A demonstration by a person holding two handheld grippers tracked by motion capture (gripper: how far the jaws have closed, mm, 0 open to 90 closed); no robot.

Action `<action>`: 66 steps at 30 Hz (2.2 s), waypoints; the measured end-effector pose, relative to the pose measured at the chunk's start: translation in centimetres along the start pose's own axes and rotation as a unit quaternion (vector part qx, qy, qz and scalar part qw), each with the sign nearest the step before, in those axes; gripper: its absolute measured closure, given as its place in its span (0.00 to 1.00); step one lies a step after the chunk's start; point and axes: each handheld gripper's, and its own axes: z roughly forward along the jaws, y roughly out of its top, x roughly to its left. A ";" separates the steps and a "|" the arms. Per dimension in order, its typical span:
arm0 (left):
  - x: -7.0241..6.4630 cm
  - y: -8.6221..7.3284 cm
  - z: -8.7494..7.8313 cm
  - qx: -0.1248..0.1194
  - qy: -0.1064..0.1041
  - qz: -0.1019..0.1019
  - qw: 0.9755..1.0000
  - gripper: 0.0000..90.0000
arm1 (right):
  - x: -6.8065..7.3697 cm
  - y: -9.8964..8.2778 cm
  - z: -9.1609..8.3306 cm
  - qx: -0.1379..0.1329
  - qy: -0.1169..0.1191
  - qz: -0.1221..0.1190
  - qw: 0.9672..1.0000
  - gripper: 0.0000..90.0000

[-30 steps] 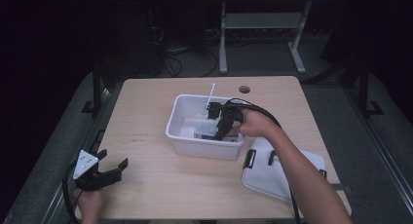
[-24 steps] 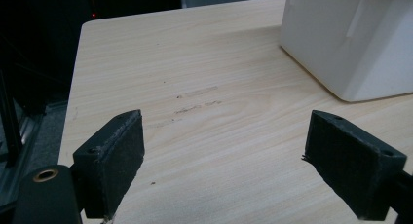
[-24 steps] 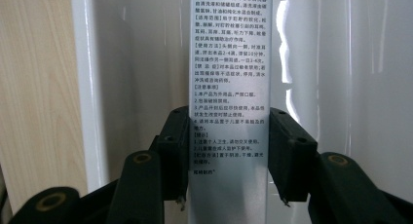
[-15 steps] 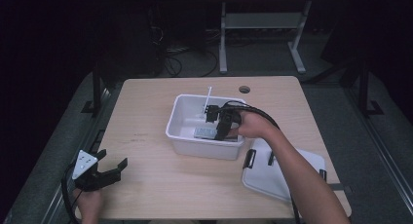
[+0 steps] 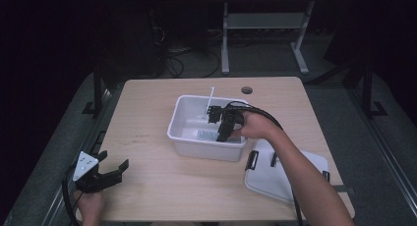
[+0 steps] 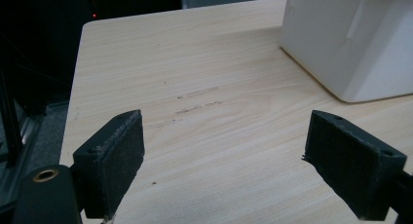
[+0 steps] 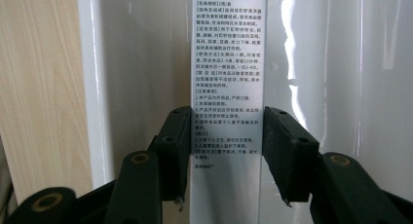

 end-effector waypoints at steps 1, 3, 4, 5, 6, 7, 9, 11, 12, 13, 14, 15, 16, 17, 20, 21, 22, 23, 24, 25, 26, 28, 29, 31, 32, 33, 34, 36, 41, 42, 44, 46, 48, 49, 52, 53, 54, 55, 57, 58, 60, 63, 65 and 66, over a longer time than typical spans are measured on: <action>0.0 0.0 0.0 0.000 0.000 0.000 1.000 0.15 | 0.0 0.0 0.0 -0.001 0.000 0.000 1.000 0.59; 0.0 0.0 0.0 0.000 0.000 0.000 1.000 0.15 | 0.1 0.0 -0.2 -0.001 0.000 0.000 1.000 0.59; 0.0 0.0 0.0 0.000 0.000 0.000 1.000 0.15 | 0.1 -0.1 -0.2 -0.002 0.000 0.000 1.000 0.58; 0.0 0.0 0.0 0.000 0.000 0.000 1.000 0.15 | 0.1 -0.1 -0.3 -0.003 0.000 0.000 1.000 0.58; 0.0 0.0 0.1 0.001 0.000 0.001 1.000 0.15 | 0.1 -0.2 -0.4 -0.004 0.001 0.000 1.000 0.58; 0.0 0.0 0.1 0.001 0.000 0.001 1.000 0.15 | 0.1 -0.2 -0.5 -0.004 0.000 0.001 1.000 0.58; -0.1 0.0 0.1 0.001 0.000 0.002 1.000 0.15 | 0.1 -0.3 -0.7 -0.009 0.001 0.003 1.000 0.58; -0.1 0.0 0.1 0.001 0.000 0.002 1.000 0.15 | 0.1 -0.5 -1.0 -0.013 0.000 0.005 1.000 0.57; -0.1 0.0 0.1 0.001 0.000 0.002 1.000 0.15 | 0.1 -0.5 -1.1 -0.015 0.000 0.006 1.000 0.57; -0.1 0.0 0.1 0.001 0.000 0.002 1.000 0.15 | 0.1 -0.6 -1.3 -0.018 0.000 0.007 1.000 0.57; -0.1 0.0 0.1 0.001 0.000 0.002 1.000 0.15 | 0.1 -0.7 -1.4 -0.019 -0.001 0.007 1.000 0.57; -0.1 0.0 0.1 0.001 -0.001 0.002 1.000 0.15 | 0.1 -0.7 -1.5 -0.019 -0.001 0.009 1.000 0.57; -0.1 0.0 0.1 0.003 -0.001 0.003 1.000 0.15 | 0.2 -0.8 -1.7 -0.021 -0.003 0.007 1.000 0.57; -0.1 0.0 0.1 0.002 -0.001 0.003 1.000 0.15 | 0.2 -0.8 -1.8 -0.023 -0.003 0.006 1.000 0.57; -0.1 0.1 0.2 0.002 -0.001 0.003 1.000 0.15 | 0.2 -0.8 -2.4 -0.027 -0.003 0.006 1.000 0.57; -0.1 0.1 0.2 0.002 -0.001 0.003 1.000 0.15 | 0.3 -0.8 -2.6 -0.026 -0.003 0.009 1.000 0.57; -0.1 0.1 0.2 0.002 -0.001 0.003 1.000 0.15 | 0.3 -0.9 -2.7 -0.027 -0.002 0.007 1.000 0.57; -0.1 0.1 0.2 0.002 -0.001 0.003 1.000 0.15 | 0.3 -0.9 -2.8 -0.025 -0.004 0.007 1.000 0.57; -0.1 0.1 0.2 0.001 -0.001 0.003 1.000 0.15 | 0.3 -1.0 -2.9 -0.025 -0.005 0.008 1.000 0.57; -0.1 0.1 0.2 0.001 -0.001 0.002 1.000 0.15 | 0.3 -1.0 -3.1 -0.028 -0.005 0.010 1.000 0.57; -0.1 0.1 0.2 0.001 -0.001 0.003 1.000 0.15 | 0.3 -1.1 -3.3 -0.031 -0.006 0.011 0.999 0.57; -0.1 0.1 0.2 0.002 -0.001 0.003 1.000 0.15 | 0.3 -1.2 -3.7 -0.033 -0.007 0.012 0.999 0.57; -0.1 0.1 0.2 0.002 -0.001 0.003 1.000 0.15 | 0.3 -1.3 -3.9 -0.034 -0.008 0.013 0.999 0.57; -0.2 0.1 0.2 0.002 -0.002 0.003 1.000 0.15 | 0.3 -1.5 -4.2 -0.042 -0.005 0.015 0.999 0.57; -0.2 0.1 0.2 0.003 -0.002 0.003 1.000 0.15 | 0.3 -1.6 -4.3 -0.042 -0.004 0.018 0.999 0.57; -0.2 0.1 0.2 0.003 -0.001 0.003 1.000 0.15 | 0.2 -1.7 -4.4 -0.043 -0.004 0.017 0.999 0.57; -0.2 0.1 0.2 0.003 -0.001 0.002 1.000 0.15 | 0.3 -1.8 -4.5 -0.042 -0.005 0.019 0.999 0.57; -0.2 0.1 0.3 0.003 -0.002 0.002 1.000 0.15 | 0.3 -2.0 -4.7 -0.045 -0.004 0.021 0.999 0.57; -0.2 0.1 0.3 0.003 -0.002 0.004 1.000 0.15 | 0.4 -2.3 -5.5 -0.046 -0.007 0.019 0.999 0.57; -0.2 0.1 0.3 0.004 -0.002 0.003 1.000 0.15 | 0.5 -2.4 -5.7 -0.046 -0.008 0.021 0.999 0.57; -0.2 0.1 0.3 0.003 -0.002 0.003 1.000 0.15 | 0.6 -2.6 -6.0 -0.045 -0.009 0.021 0.999 0.56; -0.2 0.1 0.2 0.003 -0.001 0.003 1.000 0.15 | 0.7 -2.8 -6.2 -0.044 -0.010 0.021 0.999 0.56; -0.2 0.1 0.3 0.003 -0.002 0.003 1.000 0.15 | 0.8 -3.0 -6.5 -0.045 -0.011 0.022 0.999 0.56; -0.2 0.1 0.3 0.004 -0.002 0.004 1.000 0.15 | 0.9 -3.2 -6.6 -0.045 -0.012 0.024 0.999 0.56; -0.3 0.1 0.3 0.004 -0.002 0.004 1.000 0.15 | 0.9 -3.6 -7.0 -0.044 -0.013 0.026 0.999 0.56; -0.3 0.1 0.3 0.004 -0.002 0.004 1.000 0.15 | 0.9 -3.8 -7.1 -0.045 -0.013 0.028 0.999 0.56; -0.3 0.1 0.3 0.004 -0.002 0.005 1.000 0.15 | 0.9 -3.9 -7.2 -0.045 -0.014 0.028 0.998 0.56; -0.3 0.1 0.3 0.004 -0.002 0.005 1.000 0.15 | 0.9 -4.1 -7.3 -0.044 -0.013 0.029 0.999 0.56; -0.3 0.1 0.3 0.004 -0.002 0.004 1.000 0.15 | 0.9 -4.4 -7.5 -0.045 -0.015 0.031 0.998 0.55; -0.3 0.1 0.3 0.004 -0.002 0.004 1.000 0.15 | 0.9 -4.6 -7.5 -0.044 -0.015 0.033 0.998 0.55; -0.3 0.1 0.3 0.004 -0.001 0.004 1.000 0.15 | 0.9 -4.8 -7.6 -0.043 -0.015 0.035 0.998 0.55; -0.2 0.1 0.3 0.005 -0.001 0.005 1.000 0.15 | 0.9 -5.3 -7.7 -0.045 -0.015 0.037 0.998 0.55; -0.2 0.1 0.3 0.005 -0.001 0.005 1.000 0.15 | 0.9 -5.6 -7.7 -0.044 -0.014 0.039 0.998 0.55; -0.2 0.1 0.3 0.005 -0.001 0.005 1.000 0.15 | 0.9 -5.7 -7.7 -0.044 -0.014 0.040 0.998 0.55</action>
